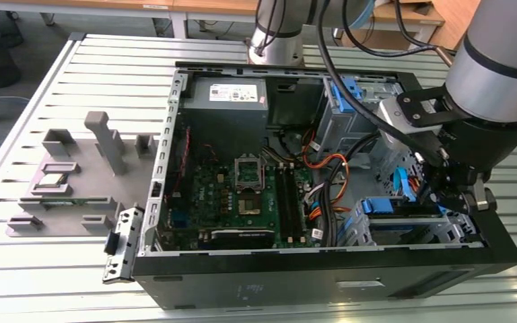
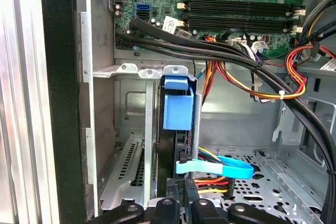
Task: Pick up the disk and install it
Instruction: 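Insert the second disk wire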
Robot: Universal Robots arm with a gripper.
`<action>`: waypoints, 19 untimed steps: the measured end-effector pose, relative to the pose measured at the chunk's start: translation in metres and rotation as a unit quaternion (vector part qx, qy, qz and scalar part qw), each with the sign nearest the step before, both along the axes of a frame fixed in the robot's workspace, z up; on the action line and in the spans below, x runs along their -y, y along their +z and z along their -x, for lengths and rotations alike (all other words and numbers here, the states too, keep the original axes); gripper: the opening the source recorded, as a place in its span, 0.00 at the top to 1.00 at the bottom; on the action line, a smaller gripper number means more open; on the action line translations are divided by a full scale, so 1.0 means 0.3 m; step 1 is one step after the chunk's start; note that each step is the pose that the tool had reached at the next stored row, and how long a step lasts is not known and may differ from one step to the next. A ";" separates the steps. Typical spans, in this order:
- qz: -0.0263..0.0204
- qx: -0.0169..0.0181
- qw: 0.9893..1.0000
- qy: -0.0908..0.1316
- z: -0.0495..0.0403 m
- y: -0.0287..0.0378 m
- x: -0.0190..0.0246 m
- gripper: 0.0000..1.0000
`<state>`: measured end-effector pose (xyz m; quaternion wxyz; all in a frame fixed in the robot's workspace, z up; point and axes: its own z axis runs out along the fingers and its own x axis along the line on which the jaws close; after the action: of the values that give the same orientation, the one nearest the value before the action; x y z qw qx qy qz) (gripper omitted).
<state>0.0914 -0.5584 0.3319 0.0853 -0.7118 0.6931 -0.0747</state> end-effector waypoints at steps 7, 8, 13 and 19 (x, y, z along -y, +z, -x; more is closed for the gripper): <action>-0.002 0.000 1.000 -0.003 0.000 -0.003 -0.002 0.84; -0.003 0.000 1.000 -0.003 0.000 -0.003 -0.003 0.84; -0.003 0.000 1.000 -0.004 0.000 -0.004 -0.003 0.84; -0.003 0.000 1.000 -0.004 0.000 -0.011 -0.003 0.84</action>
<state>0.0914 -0.5575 0.3287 0.0872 -0.7088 0.6962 -0.0729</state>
